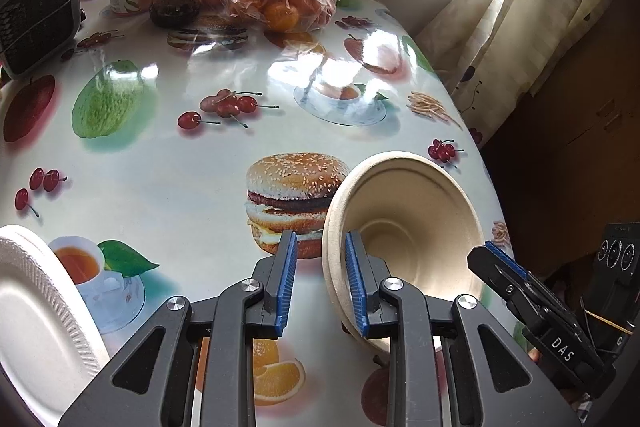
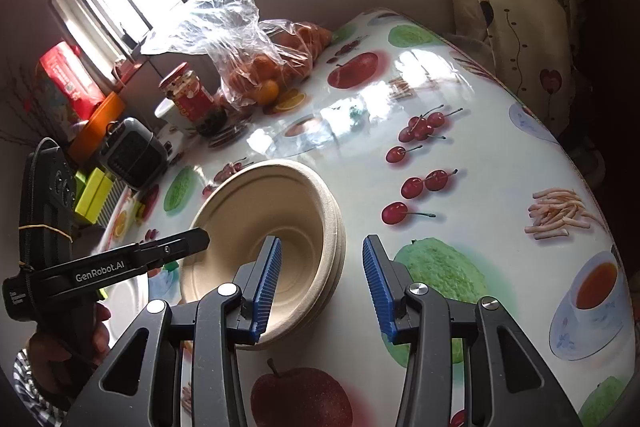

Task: Organize plates and bowls
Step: 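Lower the right gripper's bowl into the bowl stack and open it, then grasp the tan bowl stack rim with the right gripper while the left gripper holds its bowl, then carry the bowls with both grippers over the white plate stack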

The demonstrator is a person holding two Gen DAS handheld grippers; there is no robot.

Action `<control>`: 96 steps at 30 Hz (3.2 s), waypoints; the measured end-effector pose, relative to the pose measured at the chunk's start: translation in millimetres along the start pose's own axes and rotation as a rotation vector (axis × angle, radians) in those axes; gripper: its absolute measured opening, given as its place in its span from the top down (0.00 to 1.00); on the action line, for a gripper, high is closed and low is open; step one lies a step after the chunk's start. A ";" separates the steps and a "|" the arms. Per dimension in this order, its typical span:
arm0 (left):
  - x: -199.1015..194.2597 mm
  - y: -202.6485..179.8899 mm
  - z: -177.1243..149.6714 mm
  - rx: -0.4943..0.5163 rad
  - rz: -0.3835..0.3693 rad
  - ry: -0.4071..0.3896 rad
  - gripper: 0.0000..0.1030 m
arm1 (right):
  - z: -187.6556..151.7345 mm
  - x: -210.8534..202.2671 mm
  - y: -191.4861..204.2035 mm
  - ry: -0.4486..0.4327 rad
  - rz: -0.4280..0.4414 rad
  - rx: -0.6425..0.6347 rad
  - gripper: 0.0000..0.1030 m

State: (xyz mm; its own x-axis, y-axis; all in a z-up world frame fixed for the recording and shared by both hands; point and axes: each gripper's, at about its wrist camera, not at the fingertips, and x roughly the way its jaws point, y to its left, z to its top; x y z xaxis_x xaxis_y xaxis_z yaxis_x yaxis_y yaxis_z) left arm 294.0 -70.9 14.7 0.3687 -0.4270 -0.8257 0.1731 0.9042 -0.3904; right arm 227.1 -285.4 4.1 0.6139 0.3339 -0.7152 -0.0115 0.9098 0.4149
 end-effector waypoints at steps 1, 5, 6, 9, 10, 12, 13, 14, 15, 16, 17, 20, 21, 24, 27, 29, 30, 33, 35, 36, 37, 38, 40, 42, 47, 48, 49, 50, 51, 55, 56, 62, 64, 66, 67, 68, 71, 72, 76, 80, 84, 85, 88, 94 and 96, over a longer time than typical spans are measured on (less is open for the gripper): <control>0.7 -0.1 -0.1 0.000 -0.001 0.003 0.75 | -0.1 0.4 0.5 0.000 0.000 0.000 0.59; 2.6 -1.2 -0.2 0.003 -0.013 0.008 0.75 | 0.2 1.4 0.7 0.002 0.000 -0.005 0.59; 3.2 -1.3 0.0 0.005 -0.018 0.009 0.75 | -0.1 2.1 0.9 0.004 -0.001 -0.006 0.59; 6.0 -1.2 0.4 0.007 -0.026 0.021 0.75 | 0.5 4.2 0.4 0.008 -0.001 -0.004 0.59; 6.5 -1.2 0.4 0.009 -0.027 0.021 0.75 | 0.5 4.5 0.2 0.009 0.000 -0.004 0.59; 7.1 -1.8 -0.1 0.012 -0.025 0.021 0.75 | 0.4 4.2 -0.1 0.005 0.004 0.003 0.59; 7.8 -2.1 0.0 0.015 -0.023 0.023 0.75 | 0.5 4.1 -0.8 0.004 0.007 0.006 0.59; 8.3 -2.5 -0.3 0.016 -0.020 0.025 0.75 | 0.8 4.4 -1.3 0.005 0.007 0.008 0.59; 9.0 -3.3 -0.4 0.022 -0.018 0.027 0.75 | 0.7 4.9 -1.4 0.005 0.008 0.008 0.59; 9.5 -4.3 -0.8 0.029 -0.014 0.026 0.75 | 0.8 5.0 -1.4 0.007 0.010 0.007 0.60; 9.6 -5.3 -1.3 0.034 -0.007 0.023 0.75 | 0.6 5.5 -1.3 0.009 0.010 0.005 0.60; 9.8 -6.4 -2.3 0.038 0.007 0.016 0.75 | 0.3 5.8 -1.1 0.009 0.014 0.004 0.65; 9.8 -6.6 -2.3 0.038 0.010 0.013 0.75 | 0.6 6.0 -1.4 0.009 0.012 0.002 0.67; 10.6 -6.3 -2.4 0.041 0.019 0.012 0.75 | 0.3 6.1 -0.7 0.011 0.004 -0.006 0.78; 10.7 -6.0 -2.7 0.042 0.021 0.009 0.76 | 0.8 5.3 -0.8 0.008 0.002 -0.009 0.82; 10.6 -7.0 -2.4 0.046 0.020 0.008 0.77 | 1.5 4.8 -0.3 0.007 0.001 -0.013 0.84; 10.3 -7.8 -2.6 0.048 0.021 0.005 0.78 | 1.3 4.7 -0.2 0.007 0.000 -0.012 0.84; 10.8 -9.2 -1.9 0.053 0.021 0.004 0.80 | 1.3 4.7 -0.2 0.007 -0.001 -0.011 0.85; 10.9 -10.3 -2.2 0.056 0.021 0.004 0.80 | 1.6 4.6 -0.2 0.007 0.001 -0.010 0.85; 10.9 -10.9 -2.4 0.058 0.021 0.004 0.80 | 1.6 5.2 -0.4 0.007 0.001 -0.010 0.85; 11.1 -11.3 -2.6 0.060 0.023 0.003 0.80 | 1.6 5.2 -0.5 0.008 0.001 -0.009 0.85; 11.3 -11.5 -2.7 0.060 0.022 0.004 0.80 | 2.3 4.8 -0.5 0.009 0.000 -0.008 0.85; 11.6 -11.9 -2.5 0.063 0.025 0.002 0.81 | 2.7 4.2 -0.3 0.009 0.000 -0.007 0.86; 11.6 -12.4 -2.2 0.063 0.027 0.000 0.81 | 2.5 4.4 -0.7 0.009 0.000 -0.007 0.86; 12.1 -13.2 -2.8 0.075 0.048 -0.007 0.85 | 2.5 4.2 -0.6 0.009 0.003 -0.007 0.86; 11.9 -13.6 -3.0 0.077 0.051 -0.010 0.85 | 2.5 4.5 -0.8 0.009 -0.001 -0.009 0.86; 11.6 -14.0 -3.2 0.081 0.056 -0.011 0.85 | 2.6 4.4 -0.8 0.009 -0.001 -0.009 0.86; 11.6 -14.4 -3.2 0.082 0.060 -0.013 0.86 | 2.6 4.2 -1.1 0.009 0.000 -0.008 0.86; 11.8 -14.7 -3.4 0.081 0.062 -0.014 0.86 | 2.7 4.0 -0.9 0.009 0.001 -0.007 0.86; 12.1 -15.2 -2.8 0.081 0.066 -0.016 0.86 | 2.8 4.2 -1.0 0.009 0.001 -0.008 0.86; 12.3 -15.4 -2.5 0.081 0.067 -0.015 0.86 | 2.9 4.6 -1.2 0.010 0.000 -0.008 0.86; 7.7 -18.6 -1.9 0.088 0.071 -0.025 0.86 | 6.0 1.2 -3.3 0.002 -0.003 0.000 0.86; 5.1 -18.5 -1.1 0.086 0.070 -0.027 0.86 | 6.7 -0.1 -2.6 0.000 0.000 0.002 0.86; 2.2 -18.3 -0.7 0.084 0.069 -0.030 0.86 | 6.3 -1.8 -0.6 -0.002 0.002 0.001 0.86; 0.6 -18.4 -0.5 0.084 0.069 -0.031 0.86 | 6.4 -2.6 0.8 -0.004 0.002 -0.001 0.86; -0.9 -18.9 -0.4 0.086 0.069 -0.033 0.86 | 6.8 -3.8 1.5 -0.006 0.003 -0.001 0.86; -6.3 -17.7 -0.5 0.080 0.068 -0.034 0.86 | 6.7 -7.4 4.5 -0.008 0.014 0.003 0.86; -8.1 -17.2 -0.4 0.077 0.068 -0.034 0.86 | 7.0 -9.1 6.1 -0.010 0.017 0.001 0.86; -17.5 -14.6 -1.8 0.070 0.073 -0.042 0.86 | 8.4 -15.1 15.5 -0.017 0.029 -0.014 0.86; -30.9 -10.2 -5.2 0.063 0.084 -0.061 0.86 | 8.3 -19.8 26.4 -0.021 0.048 -0.029 0.86; -43.0 -4.5 -8.7 0.050 0.094 -0.079 0.86 | 6.3 -23.1 38.6 -0.024 0.065 -0.049 0.86; -45.7 -3.3 -9.8 0.049 0.097 -0.083 0.86 | 6.0 -23.6 41.4 -0.025 0.068 -0.054 0.86; -53.5 1.2 -13.1 0.044 0.104 -0.092 0.86 | 4.7 -25.2 49.1 -0.024 0.078 -0.062 0.86; -68.4 14.8 -20.8 0.021 0.119 -0.109 0.86 | 0.6 -25.7 65.9 -0.018 0.099 -0.088 0.86; -73.4 18.9 -23.5 0.013 0.125 -0.115 0.86 | -0.2 -25.7 71.8 -0.017 0.109 -0.095 0.86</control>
State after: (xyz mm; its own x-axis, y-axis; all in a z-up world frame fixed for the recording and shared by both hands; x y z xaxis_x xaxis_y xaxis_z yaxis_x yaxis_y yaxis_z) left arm 248.7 -22.4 58.3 0.4898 -0.3089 -0.8153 0.1313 0.9506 -0.2813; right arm 210.3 -228.6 52.2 0.6181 0.4285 -0.6591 -0.1532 0.8880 0.4336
